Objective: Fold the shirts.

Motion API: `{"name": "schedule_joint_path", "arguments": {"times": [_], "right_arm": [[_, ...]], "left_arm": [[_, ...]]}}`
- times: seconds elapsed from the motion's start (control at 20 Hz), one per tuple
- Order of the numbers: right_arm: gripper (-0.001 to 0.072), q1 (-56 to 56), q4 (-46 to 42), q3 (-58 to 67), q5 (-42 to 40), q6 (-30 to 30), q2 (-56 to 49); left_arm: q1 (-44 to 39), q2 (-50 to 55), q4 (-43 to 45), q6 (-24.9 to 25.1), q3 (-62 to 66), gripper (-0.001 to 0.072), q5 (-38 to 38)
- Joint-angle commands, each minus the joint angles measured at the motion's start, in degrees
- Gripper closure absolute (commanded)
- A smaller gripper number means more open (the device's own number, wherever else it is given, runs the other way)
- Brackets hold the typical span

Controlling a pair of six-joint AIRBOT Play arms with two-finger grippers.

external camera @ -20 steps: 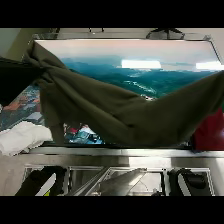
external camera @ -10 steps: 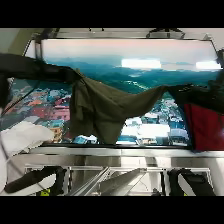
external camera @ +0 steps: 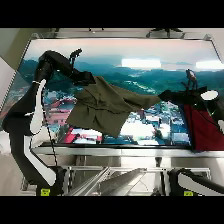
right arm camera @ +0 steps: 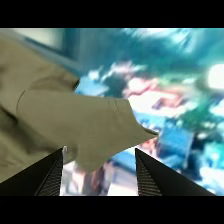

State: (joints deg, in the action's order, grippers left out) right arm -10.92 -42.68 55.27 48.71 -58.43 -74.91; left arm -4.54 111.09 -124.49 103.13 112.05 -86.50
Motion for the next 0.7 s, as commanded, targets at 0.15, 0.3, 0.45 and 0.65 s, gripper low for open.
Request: {"name": "schedule_joint_path", "arguments": {"times": [0.15, 0.3, 0.45, 0.65], "right_arm": [[0.0205, -0.63, -0.24, 4.94, 12.41, 7.08, -0.46], [0.0205, 7.15, -0.24, 2.82, 13.86, 14.05, -0.55], [0.0205, 16.68, -0.28, 2.16, 10.36, 18.73, -2.58], [0.0205, 25.03, -0.24, 2.19, -3.1, 19.67, -7.87]], "left_arm": [[0.0, -8.09, 0.55, -4.63, -12.52, 0.0011, -12.68], [-2.47, -19.67, 0.33, -4.7, -32.7, 0.0011, -9.05], [-8.11, -32.81, -0.2, -7.74, -54.12, 0.0011, 2.12], [-18.75, -41.09, -8.44, -9.92, -72.35, 0.0012, 25.05]]}}
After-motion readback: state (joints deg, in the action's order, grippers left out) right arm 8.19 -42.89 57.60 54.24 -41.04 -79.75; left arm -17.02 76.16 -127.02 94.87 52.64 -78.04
